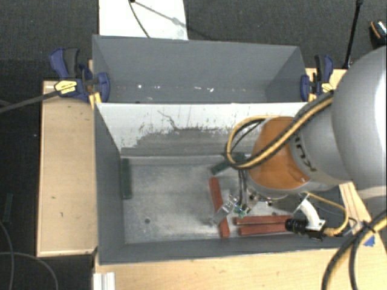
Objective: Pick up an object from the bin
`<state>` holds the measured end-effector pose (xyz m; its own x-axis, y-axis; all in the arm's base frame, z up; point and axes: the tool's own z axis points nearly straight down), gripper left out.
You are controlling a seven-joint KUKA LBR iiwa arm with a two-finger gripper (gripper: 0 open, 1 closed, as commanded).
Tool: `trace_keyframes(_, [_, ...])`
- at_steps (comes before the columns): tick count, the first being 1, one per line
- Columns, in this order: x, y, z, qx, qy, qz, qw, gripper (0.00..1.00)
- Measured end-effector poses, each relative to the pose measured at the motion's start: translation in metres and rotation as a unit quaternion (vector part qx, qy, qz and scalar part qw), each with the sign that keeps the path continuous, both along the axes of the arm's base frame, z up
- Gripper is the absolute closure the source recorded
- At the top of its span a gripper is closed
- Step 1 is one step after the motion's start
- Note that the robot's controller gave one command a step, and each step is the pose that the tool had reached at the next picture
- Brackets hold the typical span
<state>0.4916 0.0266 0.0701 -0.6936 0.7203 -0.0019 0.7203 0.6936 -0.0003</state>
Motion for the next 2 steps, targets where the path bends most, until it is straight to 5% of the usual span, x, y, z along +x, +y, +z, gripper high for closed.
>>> trace_keyframes(1, [0.000,0.003,0.000,0.001,0.0003,0.002,1.0000,1.00])
trace_keyframes(2, [0.001,0.003,0.109,0.001,-0.0038,0.003,1.0000,1.00])
